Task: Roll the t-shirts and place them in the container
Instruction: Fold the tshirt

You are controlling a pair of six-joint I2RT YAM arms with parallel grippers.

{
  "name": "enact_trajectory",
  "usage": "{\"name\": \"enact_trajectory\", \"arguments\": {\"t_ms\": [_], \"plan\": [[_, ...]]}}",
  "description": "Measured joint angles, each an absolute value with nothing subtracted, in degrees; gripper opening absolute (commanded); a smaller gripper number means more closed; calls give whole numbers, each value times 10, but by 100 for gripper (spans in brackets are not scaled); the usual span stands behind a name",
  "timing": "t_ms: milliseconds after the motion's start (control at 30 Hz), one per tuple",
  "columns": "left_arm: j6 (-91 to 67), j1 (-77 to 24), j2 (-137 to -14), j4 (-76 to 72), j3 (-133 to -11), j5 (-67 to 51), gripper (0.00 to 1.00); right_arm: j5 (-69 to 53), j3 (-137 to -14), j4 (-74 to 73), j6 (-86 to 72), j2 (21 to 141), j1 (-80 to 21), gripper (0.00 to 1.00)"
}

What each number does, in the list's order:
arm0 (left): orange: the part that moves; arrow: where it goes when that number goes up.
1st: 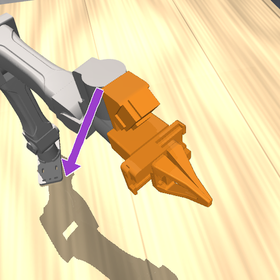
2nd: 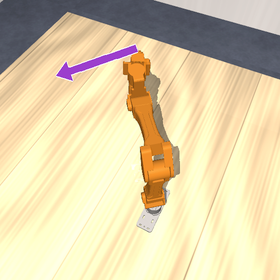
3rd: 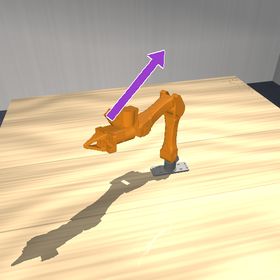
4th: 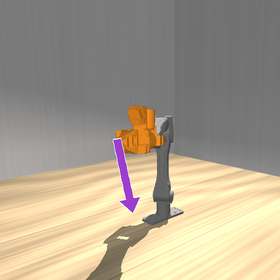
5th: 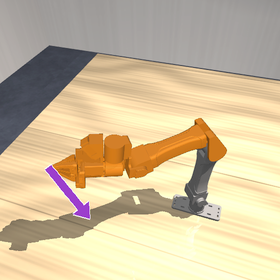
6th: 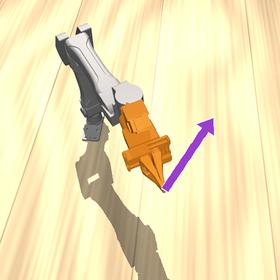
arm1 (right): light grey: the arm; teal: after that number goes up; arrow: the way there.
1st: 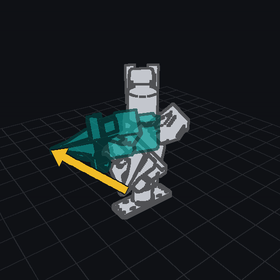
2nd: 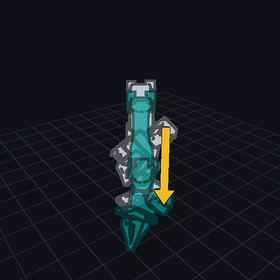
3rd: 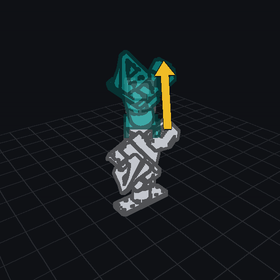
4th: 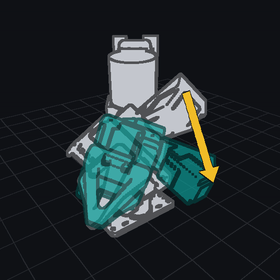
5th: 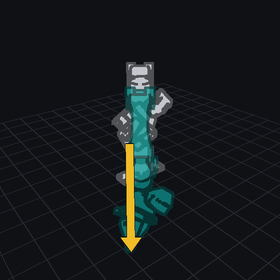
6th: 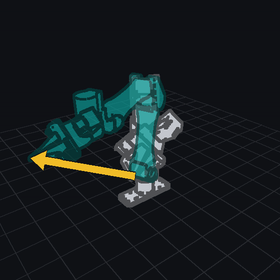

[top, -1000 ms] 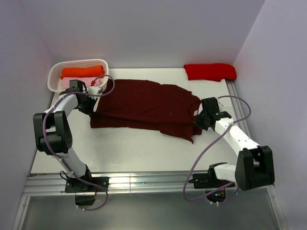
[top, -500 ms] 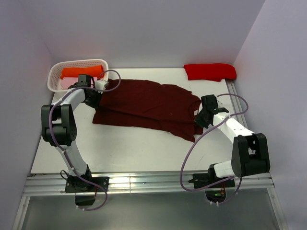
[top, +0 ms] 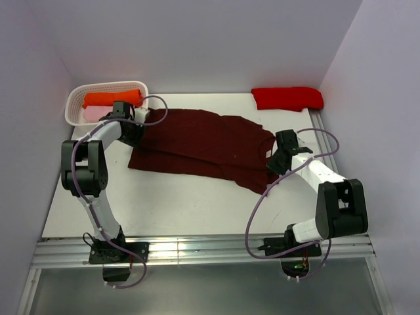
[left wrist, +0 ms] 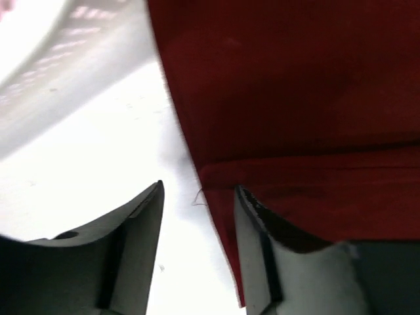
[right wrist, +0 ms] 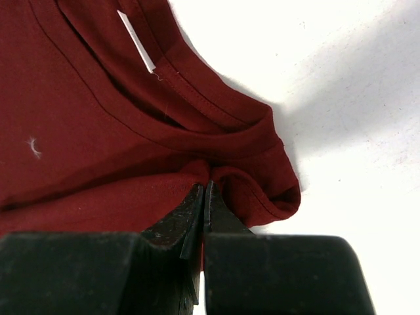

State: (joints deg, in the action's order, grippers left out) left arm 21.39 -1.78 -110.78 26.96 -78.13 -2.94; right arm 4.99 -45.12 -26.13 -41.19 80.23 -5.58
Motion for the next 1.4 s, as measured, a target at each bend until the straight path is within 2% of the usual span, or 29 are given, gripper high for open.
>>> {"name": "enact_trajectory", "arguments": {"t_ms": [167,300,433,467,533,567,667,833,1100,1400], "plan": [[212,-13,-1077,269,-780,-14,63,50,-452,-262,-409,810,-56,0],[214,-4,-1024,281,-765,-25,67,50,-470,-267,-406,822,-56,6],[224,21,-979,319,-745,-84,69,50,-494,-266,-402,835,-56,22],[229,30,-971,327,-736,-100,69,50,-497,-266,-399,837,-56,32],[241,47,-956,345,-712,-125,69,52,-503,-268,-396,838,-55,41],[246,55,-950,350,-696,-135,69,53,-507,-273,-394,838,-54,50],[258,68,-946,368,-657,-158,69,56,-514,-278,-393,838,-53,55],[264,81,-946,383,-630,-189,69,57,-504,-292,-396,797,-53,57],[263,91,-943,379,-616,-212,67,51,-376,-298,-429,622,-63,53],[263,94,-922,380,-616,-223,65,45,-273,-308,-478,608,-118,50]]}}
